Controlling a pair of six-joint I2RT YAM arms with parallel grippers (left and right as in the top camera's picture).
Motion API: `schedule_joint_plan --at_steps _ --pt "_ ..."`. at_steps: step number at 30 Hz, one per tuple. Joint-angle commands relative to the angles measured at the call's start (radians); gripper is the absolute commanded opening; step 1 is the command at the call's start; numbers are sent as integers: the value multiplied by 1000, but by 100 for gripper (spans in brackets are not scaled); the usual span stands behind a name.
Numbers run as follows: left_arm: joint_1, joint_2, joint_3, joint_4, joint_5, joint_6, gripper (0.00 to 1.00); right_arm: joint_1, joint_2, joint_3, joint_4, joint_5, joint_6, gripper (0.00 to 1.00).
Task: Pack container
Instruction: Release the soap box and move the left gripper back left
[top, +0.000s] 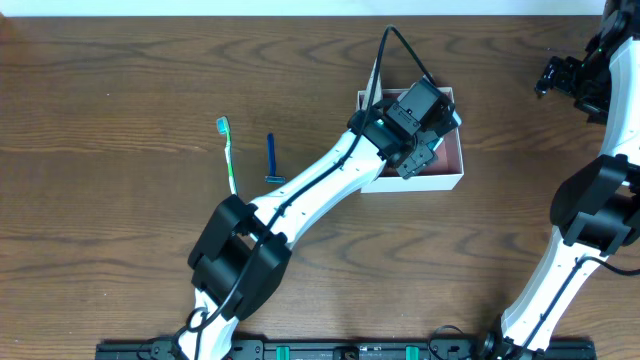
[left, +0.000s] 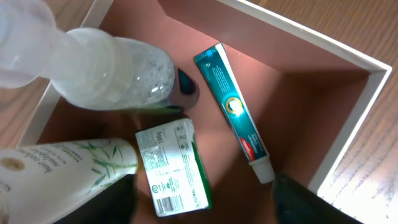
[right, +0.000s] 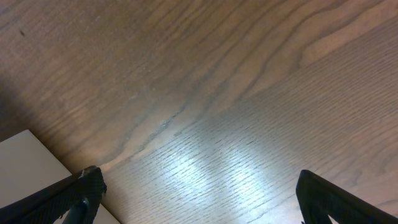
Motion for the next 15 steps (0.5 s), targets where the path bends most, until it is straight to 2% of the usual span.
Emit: schedule_joint_plan --at_steps 1,3,9,12,15 --pt "3 -140 13 -31 -9 -66 89 2 0 -2 0 10 13 99" --pt "6 -214 13 -80 -23 -85 98 3 0 -2 0 10 13 99" --pt "97 -401 13 -247 -148 -239 98 2 0 -2 0 10 13 99" --pt "201 -417 13 -309 -151 -290 98 3 0 -2 0 10 13 99" --pt "320 -396 -8 -350 -150 -405 98 3 0 -2 0 10 13 99"
